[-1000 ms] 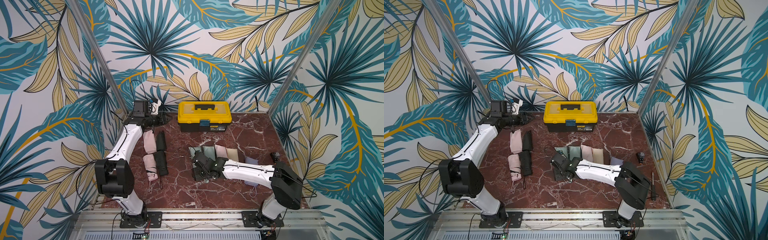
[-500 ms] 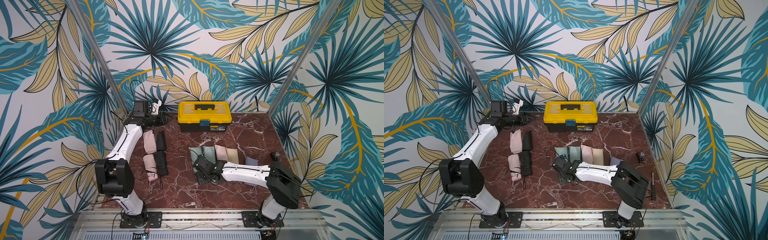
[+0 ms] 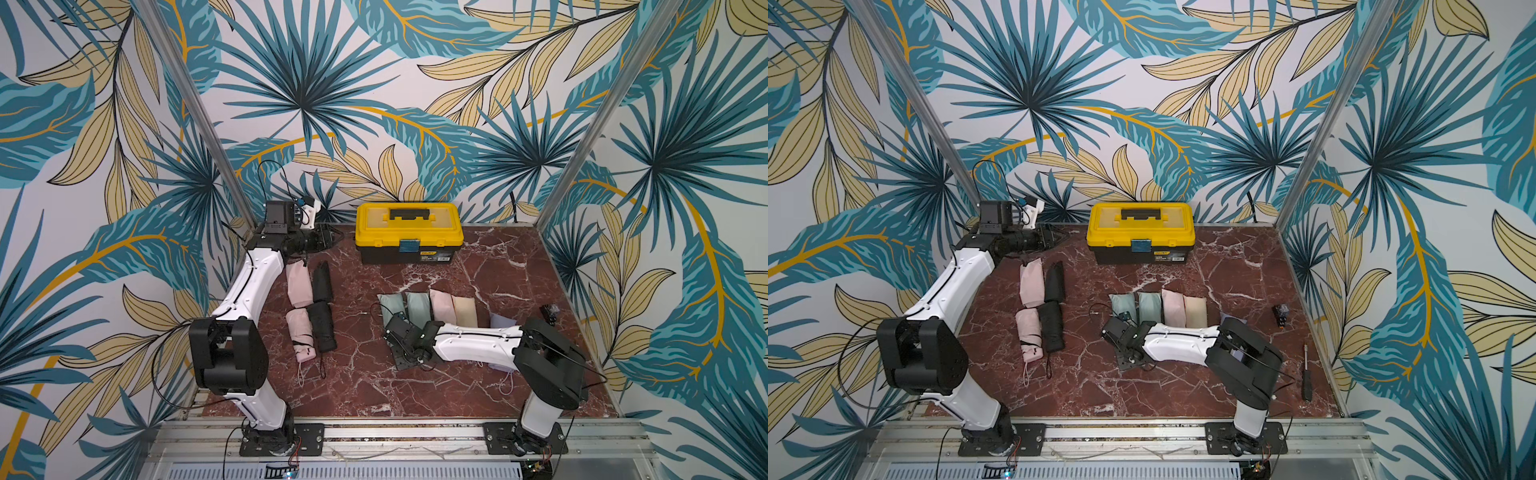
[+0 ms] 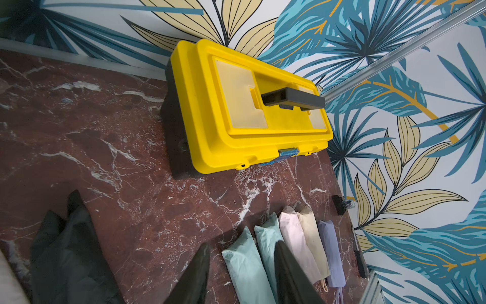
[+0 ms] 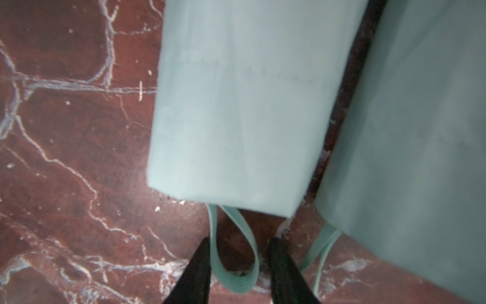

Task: Take umbrellas out of sleeves
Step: Move the umbrella to the center of the board.

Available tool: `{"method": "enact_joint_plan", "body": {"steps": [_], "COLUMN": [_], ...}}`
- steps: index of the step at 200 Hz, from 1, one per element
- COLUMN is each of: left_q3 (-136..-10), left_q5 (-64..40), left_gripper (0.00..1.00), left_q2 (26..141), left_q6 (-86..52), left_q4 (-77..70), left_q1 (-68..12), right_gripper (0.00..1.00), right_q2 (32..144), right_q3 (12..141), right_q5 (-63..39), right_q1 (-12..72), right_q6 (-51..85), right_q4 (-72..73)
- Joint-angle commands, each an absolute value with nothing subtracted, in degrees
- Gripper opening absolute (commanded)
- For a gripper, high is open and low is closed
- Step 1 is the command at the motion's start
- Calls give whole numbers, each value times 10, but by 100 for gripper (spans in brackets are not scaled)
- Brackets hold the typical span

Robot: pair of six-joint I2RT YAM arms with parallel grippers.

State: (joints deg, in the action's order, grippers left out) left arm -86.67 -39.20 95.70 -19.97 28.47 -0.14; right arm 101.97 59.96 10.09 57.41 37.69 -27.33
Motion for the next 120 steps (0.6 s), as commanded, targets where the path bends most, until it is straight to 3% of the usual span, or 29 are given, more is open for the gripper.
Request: {"method": "enact_joint_plan", "body": {"steps": [1, 33, 120], "left_q3": [-889, -889, -890], "left_q5": [-402, -407, -400], "left_gripper": [42, 42, 40], "left_q2": [958, 963, 976], "left_q6": [-196, -199, -208], "left_q4": [279, 279, 278], "left_q1": [7, 9, 11], "right_gripper": [36, 32, 7], "right_q2": [1038, 1052, 1040], "right_q3": [601, 603, 598], "right_q5": [109, 112, 106], "right_q1": [578, 587, 594], "right_q6": [379, 381, 399], "right_q4": [-291, -292, -287]}}
